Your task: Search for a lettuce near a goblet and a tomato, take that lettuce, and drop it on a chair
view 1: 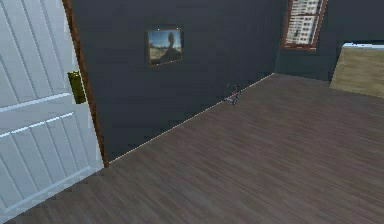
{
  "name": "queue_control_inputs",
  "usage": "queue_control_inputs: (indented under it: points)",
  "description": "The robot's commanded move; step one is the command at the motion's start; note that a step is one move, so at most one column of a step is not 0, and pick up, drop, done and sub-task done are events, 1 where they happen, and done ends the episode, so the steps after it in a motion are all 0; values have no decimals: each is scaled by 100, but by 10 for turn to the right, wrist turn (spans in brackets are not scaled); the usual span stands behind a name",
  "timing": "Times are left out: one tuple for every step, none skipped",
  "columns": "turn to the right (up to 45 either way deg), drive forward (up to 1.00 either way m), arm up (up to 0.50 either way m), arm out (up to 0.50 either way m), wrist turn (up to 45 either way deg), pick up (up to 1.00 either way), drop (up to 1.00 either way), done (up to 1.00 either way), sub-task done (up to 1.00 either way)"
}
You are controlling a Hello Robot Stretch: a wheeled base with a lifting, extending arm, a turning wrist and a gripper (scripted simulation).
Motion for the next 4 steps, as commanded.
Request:
queue_control_inputs:
  points:
    - [0, 0, 0, 0, 450, 0, 0, 0, 0]
    - [0, 0, 0, 0, 360, 0, 0, 0, 0]
    - [0, 0, -30, 0, 0, 0, 0, 0, 0]
    - [0, 0, -50, 0, 0, 0, 0, 0, 0]
